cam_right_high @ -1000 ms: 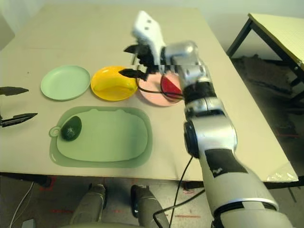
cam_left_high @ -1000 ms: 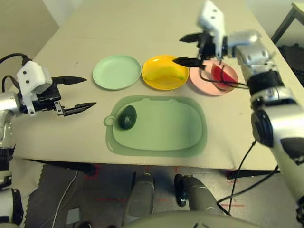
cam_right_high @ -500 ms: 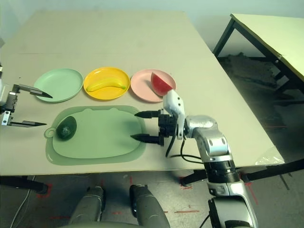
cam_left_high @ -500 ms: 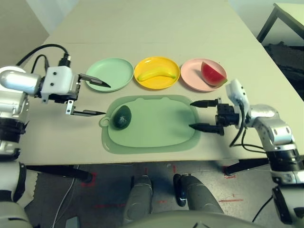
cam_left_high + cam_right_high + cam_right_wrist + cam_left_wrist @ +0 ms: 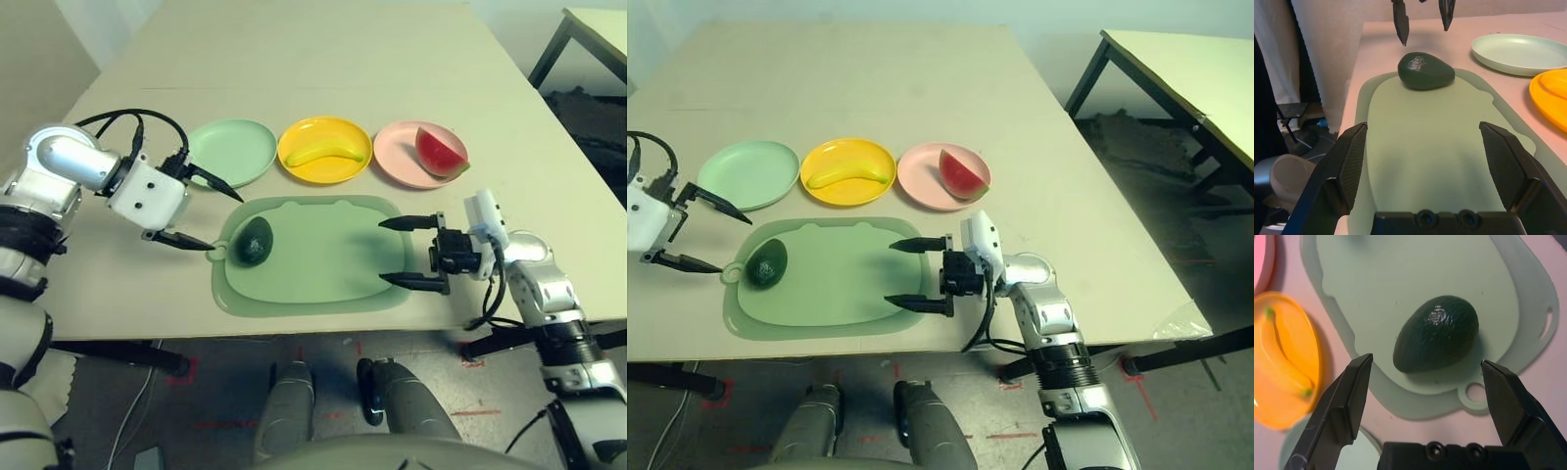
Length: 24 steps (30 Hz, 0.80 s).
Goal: Place the fruits into color-matched plates.
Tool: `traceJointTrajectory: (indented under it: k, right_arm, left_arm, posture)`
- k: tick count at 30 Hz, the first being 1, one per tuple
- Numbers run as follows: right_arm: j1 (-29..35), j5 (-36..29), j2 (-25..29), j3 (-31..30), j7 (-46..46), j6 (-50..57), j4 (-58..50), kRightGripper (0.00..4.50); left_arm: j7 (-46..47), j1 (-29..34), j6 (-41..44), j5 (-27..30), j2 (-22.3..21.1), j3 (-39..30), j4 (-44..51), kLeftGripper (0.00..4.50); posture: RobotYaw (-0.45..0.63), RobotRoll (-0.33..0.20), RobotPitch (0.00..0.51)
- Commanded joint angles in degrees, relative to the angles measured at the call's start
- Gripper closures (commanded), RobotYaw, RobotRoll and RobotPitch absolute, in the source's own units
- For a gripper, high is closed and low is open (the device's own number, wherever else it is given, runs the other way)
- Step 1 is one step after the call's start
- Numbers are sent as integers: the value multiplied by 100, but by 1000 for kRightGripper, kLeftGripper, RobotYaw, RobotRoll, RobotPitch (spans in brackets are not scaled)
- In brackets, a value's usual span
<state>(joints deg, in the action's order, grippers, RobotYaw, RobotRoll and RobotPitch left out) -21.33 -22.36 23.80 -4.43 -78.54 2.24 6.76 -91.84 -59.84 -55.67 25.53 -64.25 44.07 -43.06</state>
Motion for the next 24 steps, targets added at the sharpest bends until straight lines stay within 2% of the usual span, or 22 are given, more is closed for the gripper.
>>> traceJointTrajectory:
  k: [1,11,24]
  right_arm:
    - [37,-35,11,-74,70,-30,-50,23]
    - [140,-45,92,-57,395,58,-169,23]
    - [282,-187,359,10,658,363,-595,23]
  left_arm:
    - [-66,-235,-368,77,38,407,-113,0]
    - [-66,-724,-1121,-36,286,1283,-586,0]
    - [-66,-796,-1485,-157,813,1482,-1160,0]
  posture:
    - [-37,0,139]
    - [-80,0,138]
    - [-147,0,144]
